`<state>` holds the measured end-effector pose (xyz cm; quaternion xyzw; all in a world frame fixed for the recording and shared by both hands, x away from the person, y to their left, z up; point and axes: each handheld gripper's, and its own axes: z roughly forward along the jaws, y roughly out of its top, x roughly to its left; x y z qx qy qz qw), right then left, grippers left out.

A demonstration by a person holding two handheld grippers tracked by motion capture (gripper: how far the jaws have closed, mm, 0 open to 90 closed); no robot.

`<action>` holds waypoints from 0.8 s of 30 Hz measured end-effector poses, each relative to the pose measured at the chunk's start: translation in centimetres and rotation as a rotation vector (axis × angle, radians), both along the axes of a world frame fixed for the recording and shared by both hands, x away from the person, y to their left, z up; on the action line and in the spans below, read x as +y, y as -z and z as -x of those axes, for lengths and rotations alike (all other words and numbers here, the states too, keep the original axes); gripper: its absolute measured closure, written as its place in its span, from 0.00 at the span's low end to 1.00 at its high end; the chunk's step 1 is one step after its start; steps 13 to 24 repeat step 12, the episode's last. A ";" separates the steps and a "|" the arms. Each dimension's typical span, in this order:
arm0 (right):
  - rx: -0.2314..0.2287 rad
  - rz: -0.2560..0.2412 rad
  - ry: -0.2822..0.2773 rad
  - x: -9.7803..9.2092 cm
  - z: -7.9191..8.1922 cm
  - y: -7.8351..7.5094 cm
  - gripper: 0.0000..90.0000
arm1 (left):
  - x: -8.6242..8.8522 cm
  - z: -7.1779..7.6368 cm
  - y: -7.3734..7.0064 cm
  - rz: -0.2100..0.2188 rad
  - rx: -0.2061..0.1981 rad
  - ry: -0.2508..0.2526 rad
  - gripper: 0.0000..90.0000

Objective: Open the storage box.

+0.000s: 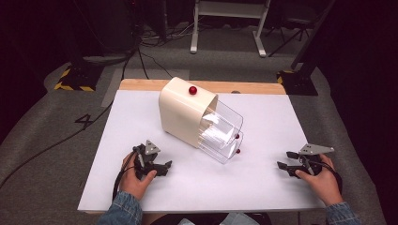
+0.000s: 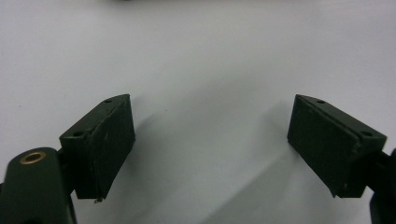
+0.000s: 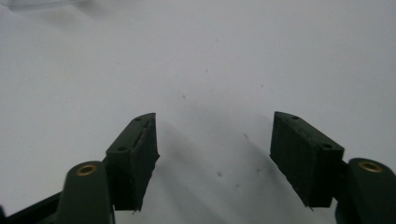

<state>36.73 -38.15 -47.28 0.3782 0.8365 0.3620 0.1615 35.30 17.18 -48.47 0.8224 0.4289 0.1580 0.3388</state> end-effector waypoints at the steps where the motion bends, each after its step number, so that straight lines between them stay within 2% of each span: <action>1: 0.004 0.003 0.000 0.0 0.0 0.2 0.34 | 0.0 0.0 0.0 0.001 0.000 0.000 0.17; 5: -0.011 0.000 -0.015 0.0 0.1 0.7 0.27 | 0.0 0.0 0.0 0.000 0.000 0.000 0.17; 24: -0.016 0.003 -0.017 0.0 0.2 0.8 0.27 | 0.0 0.0 0.0 -0.006 -0.003 0.001 0.17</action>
